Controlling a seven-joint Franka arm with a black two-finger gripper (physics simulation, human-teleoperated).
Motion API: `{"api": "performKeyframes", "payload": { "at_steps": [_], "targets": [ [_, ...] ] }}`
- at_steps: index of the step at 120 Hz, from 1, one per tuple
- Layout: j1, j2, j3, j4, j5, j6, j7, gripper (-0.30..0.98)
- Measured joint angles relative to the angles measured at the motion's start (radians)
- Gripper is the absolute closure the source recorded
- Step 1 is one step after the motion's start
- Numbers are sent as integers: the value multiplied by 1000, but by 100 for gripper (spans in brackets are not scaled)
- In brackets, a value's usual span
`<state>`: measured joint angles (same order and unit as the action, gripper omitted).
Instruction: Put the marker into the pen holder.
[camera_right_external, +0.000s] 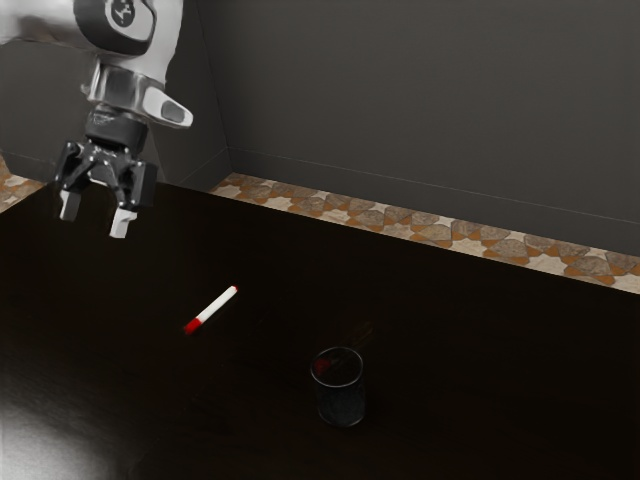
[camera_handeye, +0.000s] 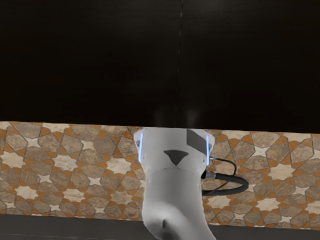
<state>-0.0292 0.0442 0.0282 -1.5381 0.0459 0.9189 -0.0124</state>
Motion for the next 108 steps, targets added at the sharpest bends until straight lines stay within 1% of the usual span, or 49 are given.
{"api": "performKeyframes", "payload": {
  "at_steps": [8, 18, 26, 41, 52, 62, 73, 88, 108],
  "targets": [
    [1, -2, 1, -22, 5, 142, -4, 0],
    [2, -2, 3, -29, 9, 269, -8, 0],
    [2, -4, 6, -28, 10, 349, -10, 0],
    [-21, -1, 45, -31, 14, 460, -14, 0],
    [-38, 9, 96, -152, 15, 583, -15, 0],
    [-17, 39, 129, -282, 17, 736, -7, 0],
    [6, 86, 170, -371, 19, 866, 4, 0],
    [5, 153, 176, -395, 22, 1010, 15, 0],
    [3, 248, 165, -388, -10, 1236, 84, 0]
  ]
}}
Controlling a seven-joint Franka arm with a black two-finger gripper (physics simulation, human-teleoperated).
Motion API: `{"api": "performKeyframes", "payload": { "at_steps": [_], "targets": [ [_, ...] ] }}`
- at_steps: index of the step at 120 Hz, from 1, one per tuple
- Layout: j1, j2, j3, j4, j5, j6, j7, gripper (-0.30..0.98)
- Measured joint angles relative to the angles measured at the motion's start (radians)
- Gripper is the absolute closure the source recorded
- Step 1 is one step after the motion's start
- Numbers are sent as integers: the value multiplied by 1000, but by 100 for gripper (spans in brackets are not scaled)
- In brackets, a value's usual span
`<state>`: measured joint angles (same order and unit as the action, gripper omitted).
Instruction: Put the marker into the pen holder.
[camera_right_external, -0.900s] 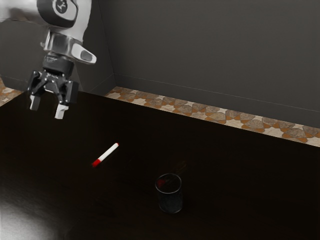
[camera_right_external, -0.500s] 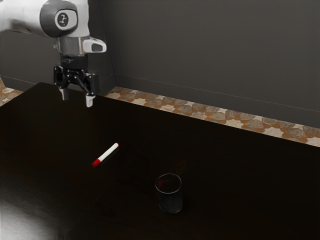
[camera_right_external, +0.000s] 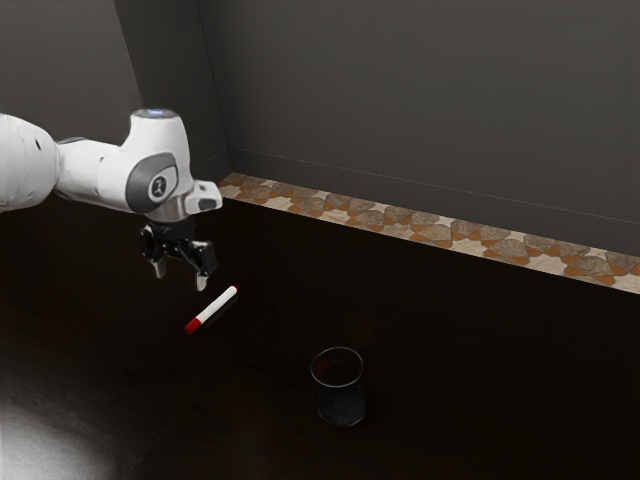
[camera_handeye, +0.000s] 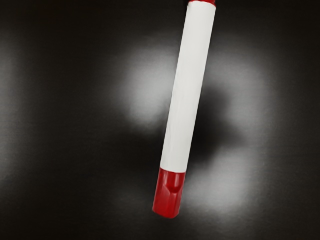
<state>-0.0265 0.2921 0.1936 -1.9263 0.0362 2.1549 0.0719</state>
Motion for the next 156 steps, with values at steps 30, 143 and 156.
{"api": "performKeyframes", "payload": {
  "at_steps": [30, 143, 156],
  "targets": [
    [0, 128, -34, 82, -44, 142, 97, 0],
    [3, 303, 0, 220, -119, 74, 310, 41],
    [3, 304, 0, 220, -118, 70, 320, 54]
  ]
}}
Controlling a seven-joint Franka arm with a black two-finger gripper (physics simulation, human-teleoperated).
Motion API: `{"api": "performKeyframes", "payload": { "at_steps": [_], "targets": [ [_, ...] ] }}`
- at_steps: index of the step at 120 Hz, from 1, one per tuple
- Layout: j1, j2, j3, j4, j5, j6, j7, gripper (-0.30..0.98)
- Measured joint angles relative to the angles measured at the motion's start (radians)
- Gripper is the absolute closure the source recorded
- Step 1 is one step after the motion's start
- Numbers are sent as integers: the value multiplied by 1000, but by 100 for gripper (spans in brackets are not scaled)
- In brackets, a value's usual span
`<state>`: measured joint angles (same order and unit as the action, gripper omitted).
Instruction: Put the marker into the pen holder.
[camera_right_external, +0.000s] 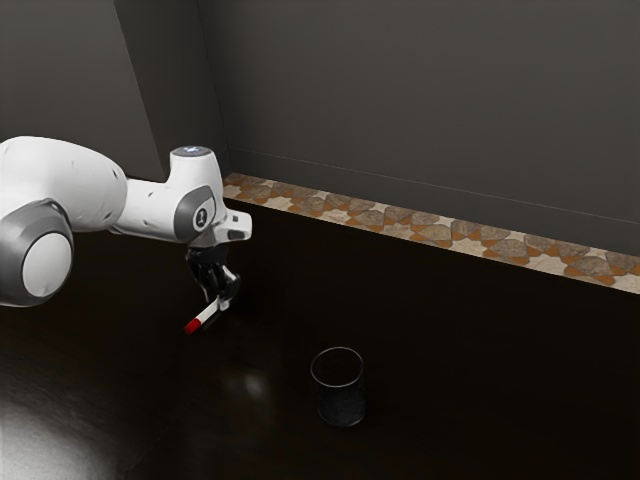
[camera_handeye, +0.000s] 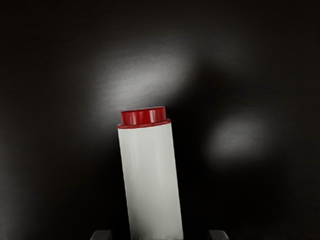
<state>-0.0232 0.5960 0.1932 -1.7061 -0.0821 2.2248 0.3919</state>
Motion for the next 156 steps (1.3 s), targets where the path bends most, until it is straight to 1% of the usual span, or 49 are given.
{"api": "performKeyframes", "payload": {
  "at_steps": [17, 33, 45, 62, 79, 99, 125, 145, 156],
  "targets": [
    [0, -1, 0, 0, 2, -2, 9, 68],
    [-1, -2, -1, 0, 9, 0, 10, 75],
    [-1, -17, -1, 20, 14, -6, 8, 78],
    [-2, -81, -7, 87, -5, -33, 3, 79],
    [-4, -163, -13, 101, -10, -71, -1, 79],
    [-8, -257, -105, 96, -5, -113, -5, 79],
    [-8, -309, -196, 91, 6, -138, -7, 79],
    [-8, -333, -270, 82, 7, -124, -8, 79],
    [-8, -355, -299, 46, 7, -94, -9, 79]
  ]
}}
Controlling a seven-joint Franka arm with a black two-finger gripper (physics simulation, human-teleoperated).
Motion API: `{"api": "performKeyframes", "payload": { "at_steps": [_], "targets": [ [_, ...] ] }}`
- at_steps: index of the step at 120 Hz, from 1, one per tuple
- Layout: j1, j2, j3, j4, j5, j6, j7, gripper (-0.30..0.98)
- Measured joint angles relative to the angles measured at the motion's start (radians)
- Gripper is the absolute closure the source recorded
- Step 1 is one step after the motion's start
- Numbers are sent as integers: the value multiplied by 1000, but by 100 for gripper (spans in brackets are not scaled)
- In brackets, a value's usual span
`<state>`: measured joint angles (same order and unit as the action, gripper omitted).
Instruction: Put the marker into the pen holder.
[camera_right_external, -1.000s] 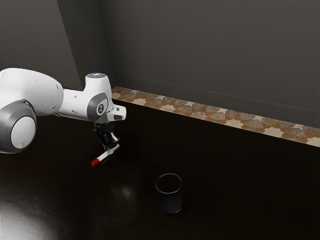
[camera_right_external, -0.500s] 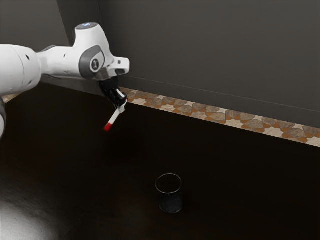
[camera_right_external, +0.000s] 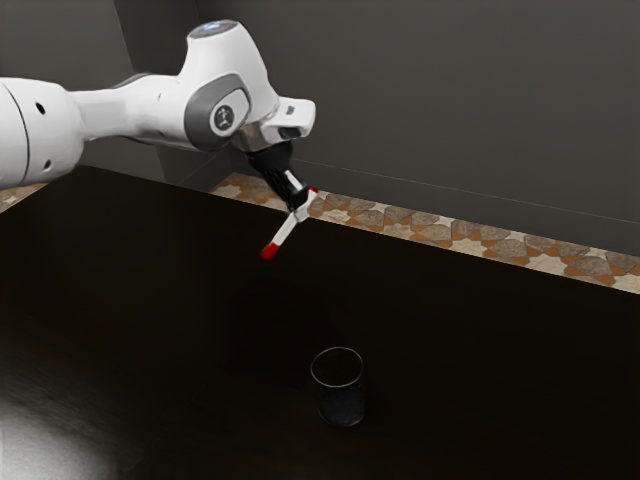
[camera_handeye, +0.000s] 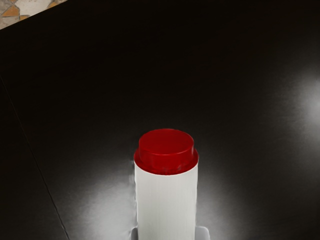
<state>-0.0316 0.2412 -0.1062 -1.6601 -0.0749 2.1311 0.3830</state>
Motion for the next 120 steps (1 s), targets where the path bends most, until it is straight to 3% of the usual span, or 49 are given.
{"api": "performKeyframes", "payload": {
  "at_steps": [63, 97, 104, 120],
  "targets": [
    [1, -88, -175, -303, -10, 420, -23, 79],
    [-5, -242, -215, -535, -94, 635, -21, 79],
    [38, -256, -275, -562, -114, 665, -17, 79],
    [28, -254, -313, -613, -151, 736, -7, 79]
  ]
}}
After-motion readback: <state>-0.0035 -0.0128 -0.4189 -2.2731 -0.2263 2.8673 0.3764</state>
